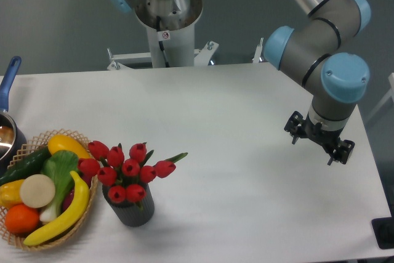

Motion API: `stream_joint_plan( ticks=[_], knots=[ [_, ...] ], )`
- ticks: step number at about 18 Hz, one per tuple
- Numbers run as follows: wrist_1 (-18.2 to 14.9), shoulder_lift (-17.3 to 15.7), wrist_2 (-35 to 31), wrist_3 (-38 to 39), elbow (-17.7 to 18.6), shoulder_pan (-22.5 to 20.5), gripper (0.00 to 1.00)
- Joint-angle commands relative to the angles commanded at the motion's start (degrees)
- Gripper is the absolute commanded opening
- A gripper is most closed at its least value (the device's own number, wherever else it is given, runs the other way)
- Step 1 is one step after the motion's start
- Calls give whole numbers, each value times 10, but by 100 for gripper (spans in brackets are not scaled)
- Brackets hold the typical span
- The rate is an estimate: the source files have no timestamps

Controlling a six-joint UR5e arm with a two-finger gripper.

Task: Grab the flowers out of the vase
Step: 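Move the open gripper from its start pose toward the red tulips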

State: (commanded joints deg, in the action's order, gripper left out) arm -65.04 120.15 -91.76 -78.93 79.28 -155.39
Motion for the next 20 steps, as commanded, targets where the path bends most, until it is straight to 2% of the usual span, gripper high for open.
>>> stream_joint_plan(
  ticks=[2,5,8,10,11,14,16,20],
  knots=[
    [0,0,3,1,0,0,100],
    [25,-2,35,2,9,-2,100],
    [99,-9,81,25,53,-4,100],
    [155,-16,94,76,78,-2,100],
    [166,-18,97,94,84,-2,100],
    [178,-18,133,99,88,3,100],
    [203,-18,208,100,95,-1,100],
    [203,-19,310,109,105,-2,100]
  ],
)
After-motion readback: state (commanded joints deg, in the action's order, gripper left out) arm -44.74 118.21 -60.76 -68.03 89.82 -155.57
